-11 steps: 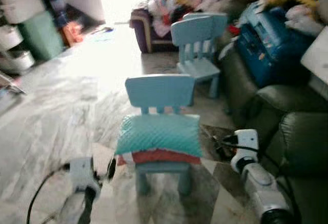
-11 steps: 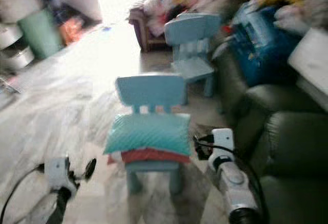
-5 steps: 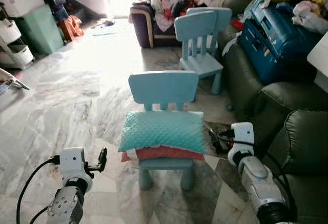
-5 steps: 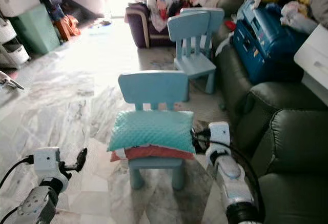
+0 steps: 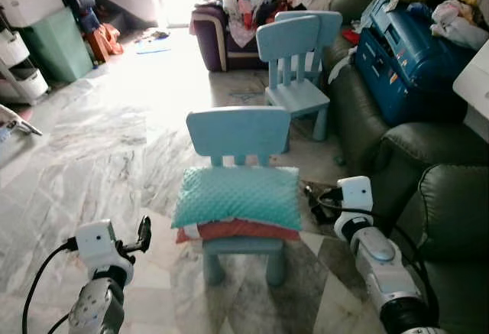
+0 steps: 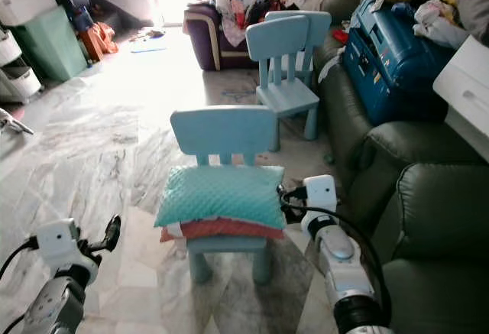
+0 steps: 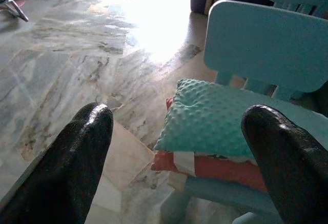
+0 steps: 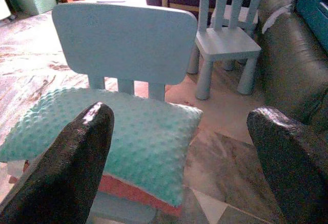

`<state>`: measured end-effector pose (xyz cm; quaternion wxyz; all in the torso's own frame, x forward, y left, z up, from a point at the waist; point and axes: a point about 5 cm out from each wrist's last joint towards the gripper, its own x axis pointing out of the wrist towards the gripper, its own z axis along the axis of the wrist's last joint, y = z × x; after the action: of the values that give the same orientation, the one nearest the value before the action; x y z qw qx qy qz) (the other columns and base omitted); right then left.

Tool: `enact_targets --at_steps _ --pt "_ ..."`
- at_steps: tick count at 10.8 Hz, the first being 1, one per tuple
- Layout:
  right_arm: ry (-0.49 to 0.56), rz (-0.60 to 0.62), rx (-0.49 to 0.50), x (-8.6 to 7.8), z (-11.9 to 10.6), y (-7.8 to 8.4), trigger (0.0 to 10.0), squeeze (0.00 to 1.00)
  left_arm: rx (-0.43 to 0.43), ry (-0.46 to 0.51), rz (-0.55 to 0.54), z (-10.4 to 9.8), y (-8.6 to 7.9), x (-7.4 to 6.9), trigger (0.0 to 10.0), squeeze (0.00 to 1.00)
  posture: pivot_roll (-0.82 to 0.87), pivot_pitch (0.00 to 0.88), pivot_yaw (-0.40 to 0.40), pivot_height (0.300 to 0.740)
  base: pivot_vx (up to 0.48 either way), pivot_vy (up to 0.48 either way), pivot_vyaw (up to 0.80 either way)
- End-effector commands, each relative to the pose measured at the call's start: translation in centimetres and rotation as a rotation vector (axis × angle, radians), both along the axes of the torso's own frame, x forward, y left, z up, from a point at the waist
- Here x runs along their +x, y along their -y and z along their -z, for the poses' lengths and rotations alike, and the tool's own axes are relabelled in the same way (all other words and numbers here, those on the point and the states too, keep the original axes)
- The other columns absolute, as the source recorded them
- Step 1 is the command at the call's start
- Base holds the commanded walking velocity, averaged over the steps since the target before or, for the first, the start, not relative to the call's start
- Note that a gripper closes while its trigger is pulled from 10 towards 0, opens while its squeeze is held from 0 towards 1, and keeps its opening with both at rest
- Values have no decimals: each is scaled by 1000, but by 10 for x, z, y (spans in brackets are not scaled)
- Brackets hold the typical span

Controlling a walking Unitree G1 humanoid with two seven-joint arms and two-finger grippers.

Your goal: Move the pillow to the sofa

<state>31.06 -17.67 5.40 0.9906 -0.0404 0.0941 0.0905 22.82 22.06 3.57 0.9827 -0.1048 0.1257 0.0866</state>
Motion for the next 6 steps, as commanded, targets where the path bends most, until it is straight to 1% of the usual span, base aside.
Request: enact_targets --at_steps 1,6 --pt "35 -29 -7 2 -6 -6 10000 0 0 10 -29 -2 -5 -2 10000 0 -114 0 48 740 428 0 0" --pt "43 -41 -16 4 -8 -7 10000 0 -13 4 -31 1 -3 -3 10000 0 -118 0 45 740 439 0 0"
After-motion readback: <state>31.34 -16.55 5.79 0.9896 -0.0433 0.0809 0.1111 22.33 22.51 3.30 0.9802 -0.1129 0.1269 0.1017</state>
